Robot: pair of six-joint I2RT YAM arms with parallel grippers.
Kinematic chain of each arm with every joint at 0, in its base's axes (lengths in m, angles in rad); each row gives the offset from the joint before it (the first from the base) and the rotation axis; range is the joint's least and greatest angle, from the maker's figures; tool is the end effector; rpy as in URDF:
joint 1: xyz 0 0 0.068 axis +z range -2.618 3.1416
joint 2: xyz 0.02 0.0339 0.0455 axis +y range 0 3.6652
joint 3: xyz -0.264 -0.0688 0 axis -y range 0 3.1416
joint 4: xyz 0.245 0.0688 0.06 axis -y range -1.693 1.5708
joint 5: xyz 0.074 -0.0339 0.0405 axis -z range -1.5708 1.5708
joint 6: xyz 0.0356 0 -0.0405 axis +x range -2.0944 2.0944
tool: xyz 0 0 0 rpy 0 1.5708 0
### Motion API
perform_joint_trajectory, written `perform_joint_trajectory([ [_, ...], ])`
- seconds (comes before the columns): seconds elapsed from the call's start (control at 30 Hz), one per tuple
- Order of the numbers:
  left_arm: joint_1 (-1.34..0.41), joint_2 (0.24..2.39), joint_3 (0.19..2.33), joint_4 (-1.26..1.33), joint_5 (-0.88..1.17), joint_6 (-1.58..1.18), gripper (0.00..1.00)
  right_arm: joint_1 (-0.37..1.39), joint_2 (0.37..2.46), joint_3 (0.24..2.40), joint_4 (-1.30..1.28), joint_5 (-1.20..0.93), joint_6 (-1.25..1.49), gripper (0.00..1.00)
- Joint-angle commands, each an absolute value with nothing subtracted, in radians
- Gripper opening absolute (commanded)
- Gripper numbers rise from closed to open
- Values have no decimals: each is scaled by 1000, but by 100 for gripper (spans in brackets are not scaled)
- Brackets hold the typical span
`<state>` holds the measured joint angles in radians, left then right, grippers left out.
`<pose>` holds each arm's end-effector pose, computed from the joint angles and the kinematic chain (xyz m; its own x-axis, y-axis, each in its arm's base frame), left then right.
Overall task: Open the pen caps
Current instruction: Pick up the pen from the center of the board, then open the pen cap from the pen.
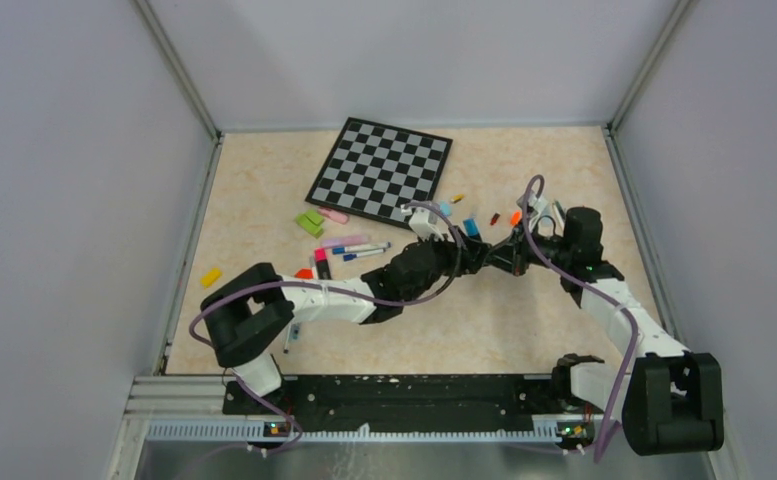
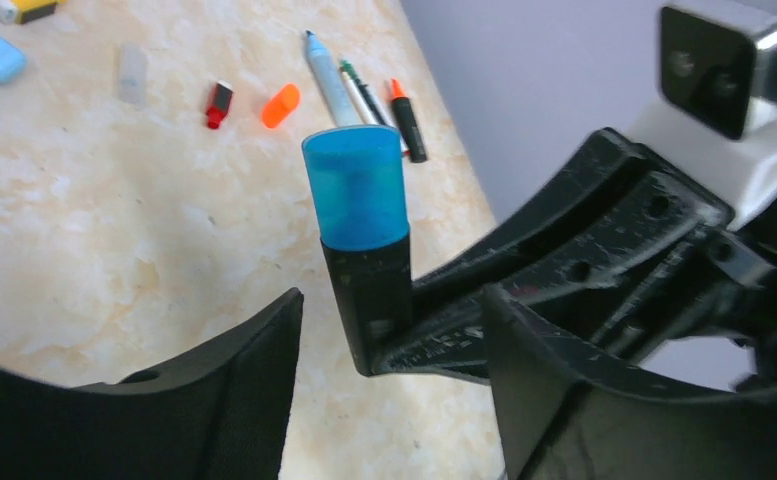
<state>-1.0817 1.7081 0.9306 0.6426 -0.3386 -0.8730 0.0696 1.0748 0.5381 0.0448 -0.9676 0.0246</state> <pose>0.1887 -0.3294 0.2314 -0.5601 -0.4859 -0.6709 0.3872 0.5624 -0.7306 0.2161 0.0445 0.2275 -0.4898 -0.0202 -0.8716 -0.7518 0.5161 0.4105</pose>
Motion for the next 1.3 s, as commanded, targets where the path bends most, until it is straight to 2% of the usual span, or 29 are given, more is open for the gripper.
perform_joint_trajectory([
  [0.0,-1092,1562,817,868,-296,-716,80,76,1075,588,22,-1051,-49,0],
  [0.1,-1088,1465,727,919,-293,-599,98,76,1072,594,4,-1098,-75,0],
  [0.27,-1063,1290,553,989,-228,-464,99,75,1066,604,-50,-1182,-134,0],
  [0.43,-964,1174,457,1010,122,-435,99,76,1066,608,-110,-1265,-213,0],
  [0.57,-921,1139,440,998,253,-413,99,76,1073,607,-149,-1332,-252,0],
  [0.8,-902,1219,454,1079,315,-466,99,82,1078,598,-166,-1410,-271,0],
  [1.27,-801,1592,544,1593,583,-867,99,107,1092,590,-159,-1442,-262,0],
])
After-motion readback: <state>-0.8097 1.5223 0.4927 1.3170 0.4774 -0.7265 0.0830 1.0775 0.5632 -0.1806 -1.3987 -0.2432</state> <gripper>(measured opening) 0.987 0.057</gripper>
